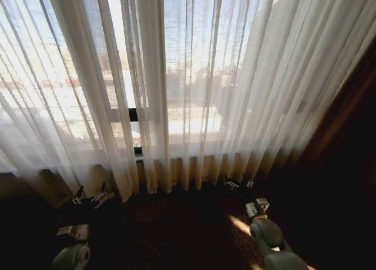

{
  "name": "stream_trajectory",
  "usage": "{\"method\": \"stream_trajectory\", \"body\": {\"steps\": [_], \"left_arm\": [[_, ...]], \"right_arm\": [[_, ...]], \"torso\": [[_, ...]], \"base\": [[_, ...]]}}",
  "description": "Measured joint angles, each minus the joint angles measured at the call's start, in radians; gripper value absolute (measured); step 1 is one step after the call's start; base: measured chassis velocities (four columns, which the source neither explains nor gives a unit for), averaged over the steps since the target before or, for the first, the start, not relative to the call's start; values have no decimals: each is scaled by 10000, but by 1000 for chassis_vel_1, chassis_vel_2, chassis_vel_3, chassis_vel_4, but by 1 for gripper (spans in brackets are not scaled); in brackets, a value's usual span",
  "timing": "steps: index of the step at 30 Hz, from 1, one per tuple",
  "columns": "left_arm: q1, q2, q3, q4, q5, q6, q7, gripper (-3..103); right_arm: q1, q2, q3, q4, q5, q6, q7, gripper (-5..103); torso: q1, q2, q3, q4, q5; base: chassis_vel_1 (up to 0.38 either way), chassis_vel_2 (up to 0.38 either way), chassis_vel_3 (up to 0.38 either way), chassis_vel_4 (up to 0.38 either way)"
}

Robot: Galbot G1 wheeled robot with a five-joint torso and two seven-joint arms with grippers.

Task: Open the curtains by pulling them apart, changing their state from closed to fully open.

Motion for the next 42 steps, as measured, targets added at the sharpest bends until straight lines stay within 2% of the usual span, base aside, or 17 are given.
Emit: {"method": "stream_trajectory", "body": {"steps": [21, 42], "left_arm": [[0, 0, 0, 0, 0, 0, 0, 100], [-1, 0, -1, 0, 0, 0, 0, 100]], "right_arm": [[256, 83, -237, -375, -150, 277, -287, 100], [353, 268, -565, -411, -233, 423, -443, 100]], "torso": [[-2, 1, -1, 1, 0], [0, 0, -1, 0, 1]], "base": [[-57, 54, 54, -48], [-290, 334, 292, -352]]}}
